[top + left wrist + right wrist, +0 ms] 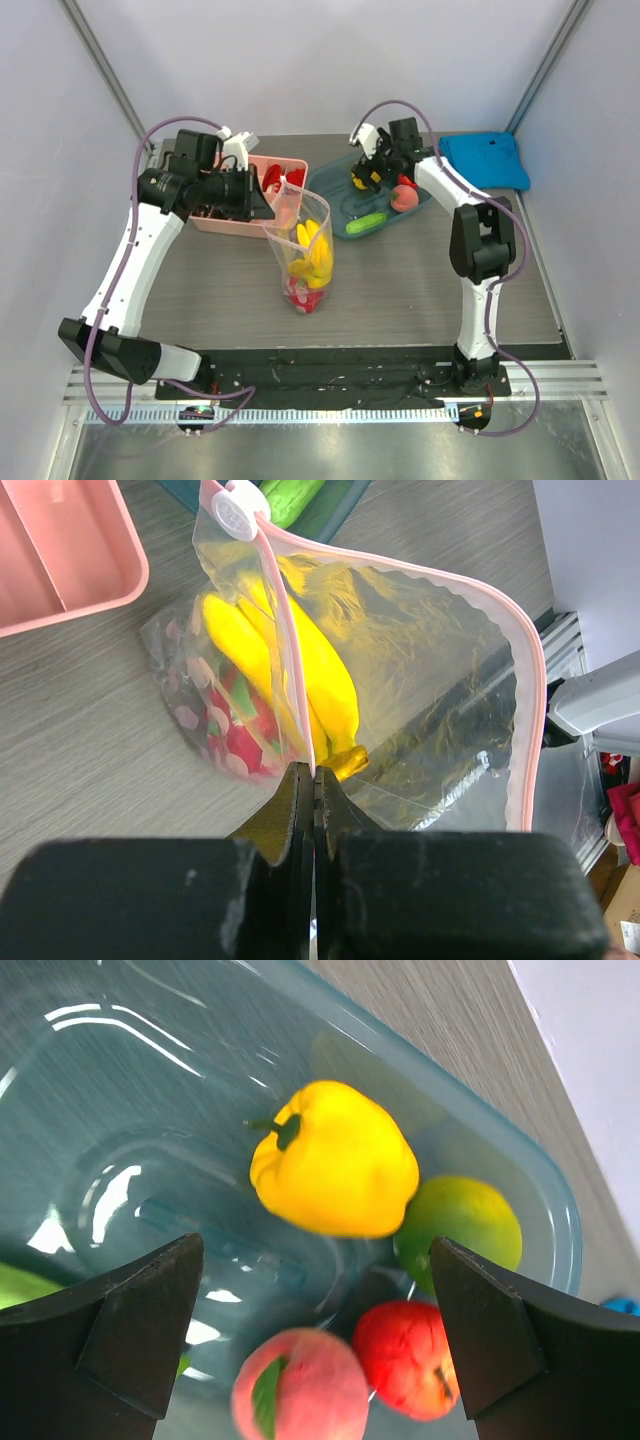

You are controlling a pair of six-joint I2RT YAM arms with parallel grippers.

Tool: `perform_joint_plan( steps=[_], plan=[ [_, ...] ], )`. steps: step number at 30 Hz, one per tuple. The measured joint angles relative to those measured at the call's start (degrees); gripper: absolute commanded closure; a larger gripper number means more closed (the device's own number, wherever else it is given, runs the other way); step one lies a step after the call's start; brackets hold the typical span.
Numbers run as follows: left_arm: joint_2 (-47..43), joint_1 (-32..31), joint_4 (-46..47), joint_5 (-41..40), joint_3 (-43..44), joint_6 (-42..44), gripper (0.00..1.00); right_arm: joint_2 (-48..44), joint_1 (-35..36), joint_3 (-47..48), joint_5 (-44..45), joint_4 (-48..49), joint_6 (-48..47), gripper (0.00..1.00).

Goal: Place the food in the zip-top bag and seal the zipper
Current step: Pick up the fake fruit from the bin.

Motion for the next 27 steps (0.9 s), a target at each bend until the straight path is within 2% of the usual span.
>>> perform_joint_plan(
  steps=[4,13,16,17,19,23,26,27],
  plan=[
    [0.5,0.0,0.0,-0.4,0.0,0.1,1.00,3.3,1.6,0.1,1.1,2.3,-7.6,0.00],
    [0.7,0.0,0.1,-0.7,-0.3,0.1,1.00,10.9,2.5,3.6,3.3,4.3,-16.5,0.01],
    [0.7,0.0,0.2,-0.8,-0.5,0.1,1.00,11.8,2.5,4.0,3.8,5.1,-17.4,0.07],
    [0.7,0.0,0.2,-0.8,-0.5,0.1,1.00,12.0,2.5,4.0,4.0,5.5,-17.6,0.15],
    [0.8,0.0,0.2,-0.9,-0.5,0.1,1.00,12.2,2.5,4.0,4.3,6.3,-17.8,0.24],
    [0.9,0.0,0.2,-0.9,-0.5,0.2,1.00,12.2,2.6,4.0,4.4,7.3,-16.5,0.56],
    [0.9,0.0,0.2,-0.8,-0.5,0.2,1.00,11.0,2.6,2.4,3.9,7.7,-14.5,0.67],
    [0.9,0.0,0.2,-0.8,-0.5,0.2,1.00,10.1,2.5,1.7,3.7,7.3,-13.7,0.68]
  ],
)
